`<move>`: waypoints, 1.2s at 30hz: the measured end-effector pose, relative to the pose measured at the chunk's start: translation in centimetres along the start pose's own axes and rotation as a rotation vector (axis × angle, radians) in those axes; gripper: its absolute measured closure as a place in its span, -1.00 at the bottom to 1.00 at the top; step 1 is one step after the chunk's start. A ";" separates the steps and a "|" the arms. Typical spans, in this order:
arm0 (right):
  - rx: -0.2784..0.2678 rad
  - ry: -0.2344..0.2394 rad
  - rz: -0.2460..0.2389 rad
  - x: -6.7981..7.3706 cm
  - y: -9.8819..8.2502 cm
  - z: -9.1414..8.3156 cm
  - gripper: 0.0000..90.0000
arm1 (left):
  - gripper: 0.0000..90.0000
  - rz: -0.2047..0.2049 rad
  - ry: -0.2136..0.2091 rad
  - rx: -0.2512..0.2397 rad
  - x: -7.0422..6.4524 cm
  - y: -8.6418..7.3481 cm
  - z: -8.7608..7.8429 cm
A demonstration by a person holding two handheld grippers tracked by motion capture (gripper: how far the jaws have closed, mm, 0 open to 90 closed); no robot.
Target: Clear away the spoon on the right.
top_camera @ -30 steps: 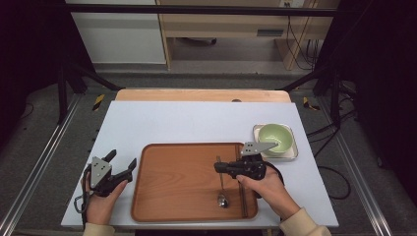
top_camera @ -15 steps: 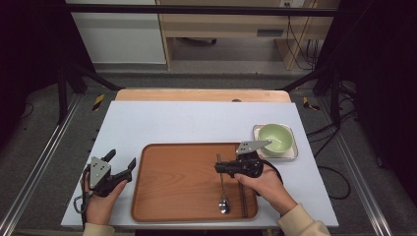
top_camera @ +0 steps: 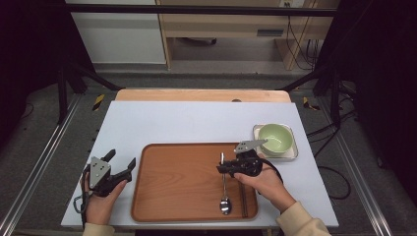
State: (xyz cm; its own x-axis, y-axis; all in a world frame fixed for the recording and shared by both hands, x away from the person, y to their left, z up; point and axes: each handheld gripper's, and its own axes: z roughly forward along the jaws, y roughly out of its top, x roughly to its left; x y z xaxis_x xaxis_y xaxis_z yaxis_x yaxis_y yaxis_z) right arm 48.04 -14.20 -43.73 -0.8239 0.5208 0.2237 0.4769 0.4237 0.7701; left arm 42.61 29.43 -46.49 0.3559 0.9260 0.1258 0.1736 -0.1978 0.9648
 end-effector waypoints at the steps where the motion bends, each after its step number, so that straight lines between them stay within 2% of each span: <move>1: 0.004 -0.006 0.003 0.0 0.0 0.1 0.57 | -0.52 0.000 0.000 0.000 0.0 0.0 0.0; 8: 0.041 -0.064 0.017 -0.2 -0.1 0.3 0.26 | -0.52 0.001 -0.001 0.000 0.0 0.0 0.0; 10: 0.035 -0.078 0.022 -0.3 -0.2 0.4 0.08 | -0.52 0.001 0.000 0.000 0.0 0.0 0.0; 17: 0.039 -0.123 0.015 -0.3 -0.3 0.4 -0.21 | -0.52 0.005 -0.001 0.001 0.0 0.0 0.0; 24: 0.029 -0.144 0.016 -0.3 -0.3 0.3 -0.29 | -0.52 0.005 0.001 -0.001 0.0 0.0 0.0; 36: 0.038 -0.176 -0.035 0.1 0.1 1.5 -0.51 | -0.52 0.007 -0.001 -0.001 0.0 0.0 0.0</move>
State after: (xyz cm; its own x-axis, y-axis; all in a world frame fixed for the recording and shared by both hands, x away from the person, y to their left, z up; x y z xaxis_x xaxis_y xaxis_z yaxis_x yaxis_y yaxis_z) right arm 48.42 -13.05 -44.54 -0.7753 0.6256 0.0866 0.4632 0.4701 0.7513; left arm 42.59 29.39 -46.44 0.3577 0.9245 0.1320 0.1701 -0.2034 0.9642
